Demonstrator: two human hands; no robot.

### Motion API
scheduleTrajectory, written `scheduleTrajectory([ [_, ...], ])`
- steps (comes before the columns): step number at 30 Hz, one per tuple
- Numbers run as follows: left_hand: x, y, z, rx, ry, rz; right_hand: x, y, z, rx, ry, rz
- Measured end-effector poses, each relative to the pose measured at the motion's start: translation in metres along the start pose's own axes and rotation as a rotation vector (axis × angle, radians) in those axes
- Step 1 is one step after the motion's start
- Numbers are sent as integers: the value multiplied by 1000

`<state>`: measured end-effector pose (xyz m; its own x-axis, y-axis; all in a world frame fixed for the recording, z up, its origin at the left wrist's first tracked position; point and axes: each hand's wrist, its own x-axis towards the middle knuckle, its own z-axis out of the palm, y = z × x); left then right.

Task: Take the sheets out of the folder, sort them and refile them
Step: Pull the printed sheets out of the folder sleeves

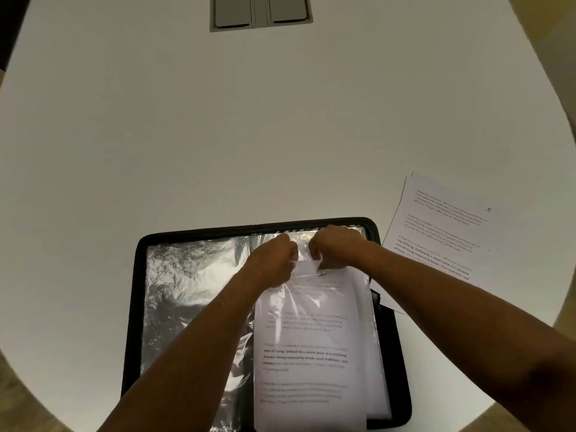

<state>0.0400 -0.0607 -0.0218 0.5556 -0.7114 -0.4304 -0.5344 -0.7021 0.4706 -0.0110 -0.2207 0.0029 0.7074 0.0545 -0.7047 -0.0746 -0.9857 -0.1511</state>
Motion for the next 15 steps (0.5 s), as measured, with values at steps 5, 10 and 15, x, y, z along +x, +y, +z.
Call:
scheduleTrajectory([
  [5,-2,-3,-4,-168,185,42,3,7,-25,2,-2,-44],
  [10,-12,8,-3,-217,444,115,11,22,-72,104,-29,51],
  [15,-15,16,7,-196,556,183,23,43,-122,376,-45,153],
])
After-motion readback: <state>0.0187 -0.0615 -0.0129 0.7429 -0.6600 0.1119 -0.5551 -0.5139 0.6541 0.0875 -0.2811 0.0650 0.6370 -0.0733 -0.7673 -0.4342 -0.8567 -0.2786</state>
